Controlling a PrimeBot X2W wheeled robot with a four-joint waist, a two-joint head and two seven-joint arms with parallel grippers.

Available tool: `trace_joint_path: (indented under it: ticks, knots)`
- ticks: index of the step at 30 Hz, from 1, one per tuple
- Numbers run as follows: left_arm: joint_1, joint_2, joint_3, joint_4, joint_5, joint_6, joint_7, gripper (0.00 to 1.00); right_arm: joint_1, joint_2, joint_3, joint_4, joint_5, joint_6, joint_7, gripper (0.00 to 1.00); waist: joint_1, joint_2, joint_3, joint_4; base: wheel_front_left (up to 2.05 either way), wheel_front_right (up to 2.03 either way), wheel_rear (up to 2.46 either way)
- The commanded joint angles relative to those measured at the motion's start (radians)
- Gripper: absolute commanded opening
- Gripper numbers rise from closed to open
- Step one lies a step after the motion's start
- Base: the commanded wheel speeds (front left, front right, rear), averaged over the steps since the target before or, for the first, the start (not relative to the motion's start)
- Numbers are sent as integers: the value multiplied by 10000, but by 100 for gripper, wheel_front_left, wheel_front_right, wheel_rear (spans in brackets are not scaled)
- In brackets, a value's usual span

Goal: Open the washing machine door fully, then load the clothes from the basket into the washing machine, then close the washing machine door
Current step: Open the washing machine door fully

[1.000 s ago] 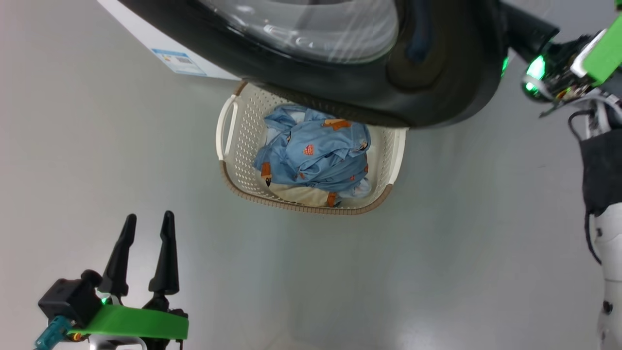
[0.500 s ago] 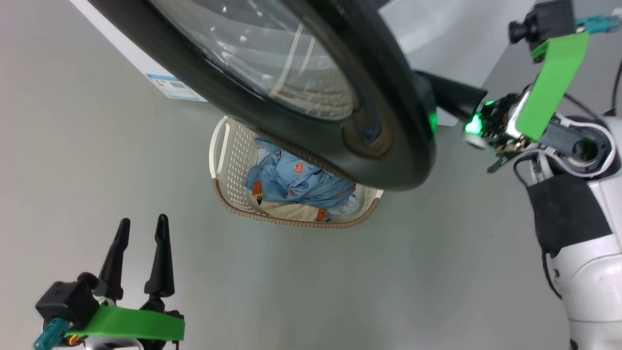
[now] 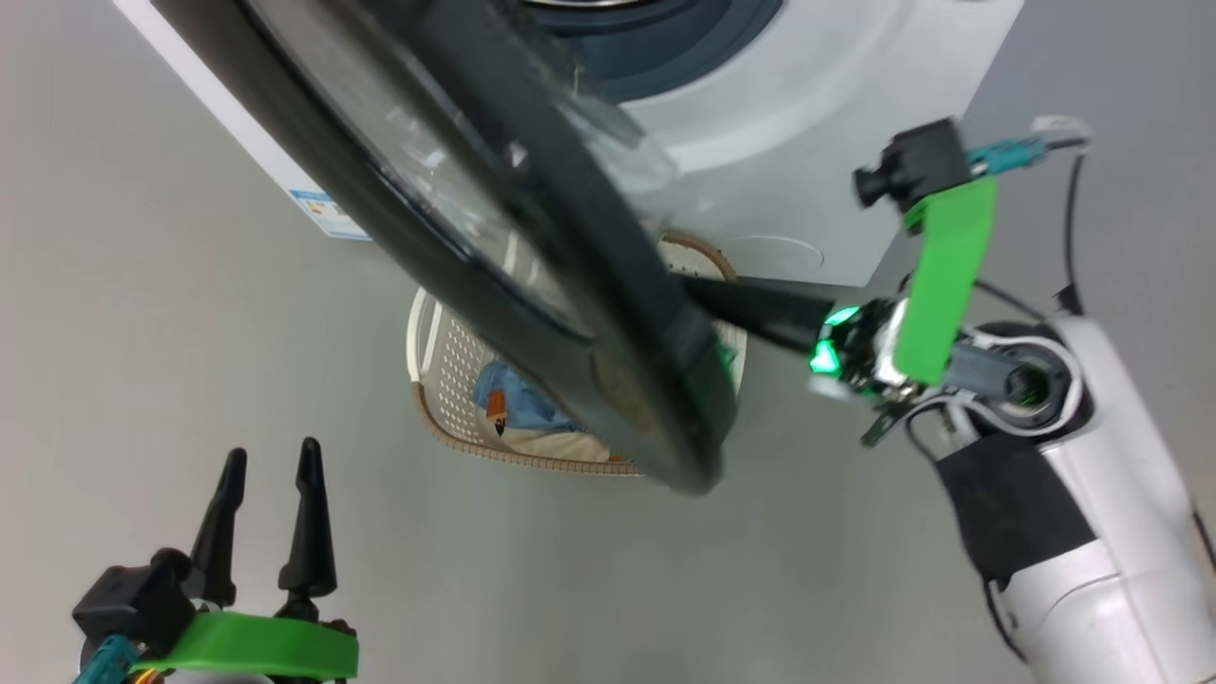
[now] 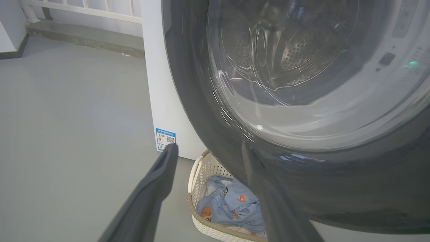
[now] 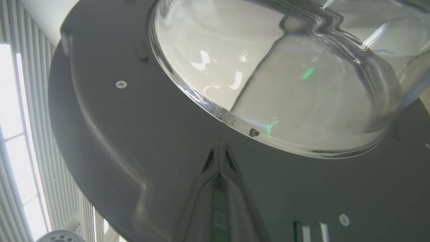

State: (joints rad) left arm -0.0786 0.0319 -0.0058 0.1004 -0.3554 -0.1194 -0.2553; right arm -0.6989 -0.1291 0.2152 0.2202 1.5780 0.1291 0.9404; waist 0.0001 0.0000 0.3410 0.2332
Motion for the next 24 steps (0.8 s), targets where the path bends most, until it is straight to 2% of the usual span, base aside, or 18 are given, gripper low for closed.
trace_joint_path:
  ticks: [1,14,24]
  knots:
    - [53,183,308,-163,53,-33,-65,100,229,398,365,-355,113,16,102,0,-1,0,-134,-18,0,0,0]
    - [202,183,38,-36,-138,-53,-65,100,949,773,1801,-136,424,16,-287,0,-1,0,-831,282,0,0,0]
    - [412,183,-89,121,-284,-62,-65,100,1314,787,3125,44,1024,16,-1250,0,-1,0,-1418,523,0,0,0]
